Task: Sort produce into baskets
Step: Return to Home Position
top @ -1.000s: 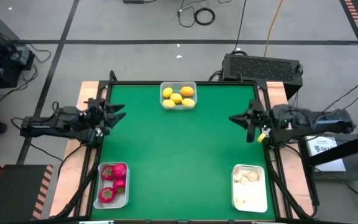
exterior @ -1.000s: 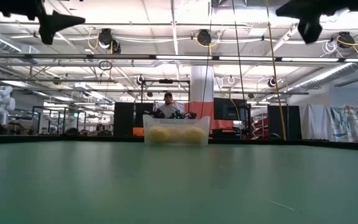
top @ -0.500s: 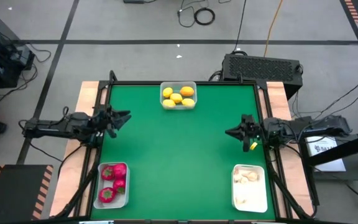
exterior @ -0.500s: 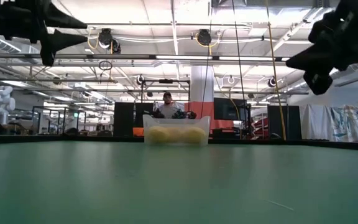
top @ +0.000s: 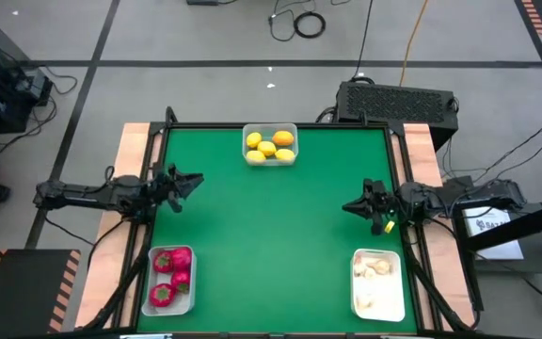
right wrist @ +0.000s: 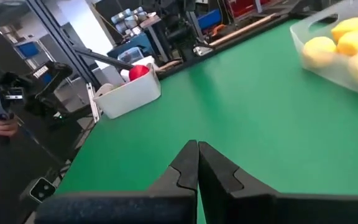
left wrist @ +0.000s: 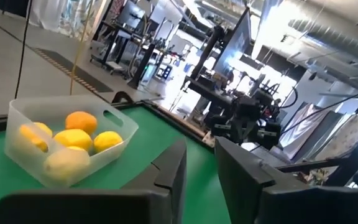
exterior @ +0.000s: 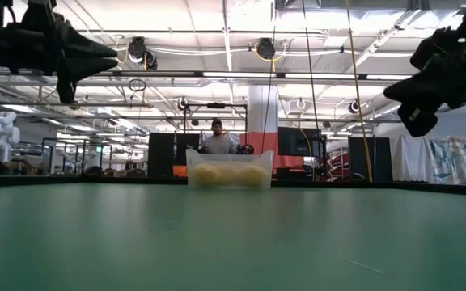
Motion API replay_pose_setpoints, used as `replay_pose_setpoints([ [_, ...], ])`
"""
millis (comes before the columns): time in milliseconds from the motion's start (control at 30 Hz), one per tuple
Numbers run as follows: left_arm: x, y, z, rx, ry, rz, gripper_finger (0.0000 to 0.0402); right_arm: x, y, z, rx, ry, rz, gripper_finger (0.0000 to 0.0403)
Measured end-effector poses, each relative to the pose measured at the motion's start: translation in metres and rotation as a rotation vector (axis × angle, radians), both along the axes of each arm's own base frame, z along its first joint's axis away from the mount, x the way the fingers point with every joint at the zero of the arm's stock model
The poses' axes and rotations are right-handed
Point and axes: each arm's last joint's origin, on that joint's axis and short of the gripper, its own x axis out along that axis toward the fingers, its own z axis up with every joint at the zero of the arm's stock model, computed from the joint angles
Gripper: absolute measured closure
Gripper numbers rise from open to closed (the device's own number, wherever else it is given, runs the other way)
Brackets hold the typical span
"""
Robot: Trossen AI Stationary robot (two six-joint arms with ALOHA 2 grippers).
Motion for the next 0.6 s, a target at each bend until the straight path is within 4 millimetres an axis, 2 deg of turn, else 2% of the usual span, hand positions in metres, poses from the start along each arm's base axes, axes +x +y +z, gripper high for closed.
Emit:
replay_pose_setpoints([
  [67, 0.001, 0.0, -0.004, -0.002, -0.015, -0.001, 0.0316, -0.001, 0.0, -0.006, 0.009, 0.003, 0.002, 0.0402],
  [200, 0.002, 0.0, -0.013, -0.007, -0.064, -0.002, 0.0326, -0.001, 0.0, -0.007, -0.009, 0.007, 0.018, 0.0402],
  [300, 0.001, -0.001, -0.011, 0.0, -0.089, -0.02, 0.0335, -0.001, 0.001, -0.007, -0.018, 0.004, 0.033, 0.0402],
  [600, 0.004, -0.005, -0.019, 0.068, 0.014, -0.161, 0.0364, -0.001, -0.002, -0.007, 0.019, 0.004, -0.054, 0.0402],
])
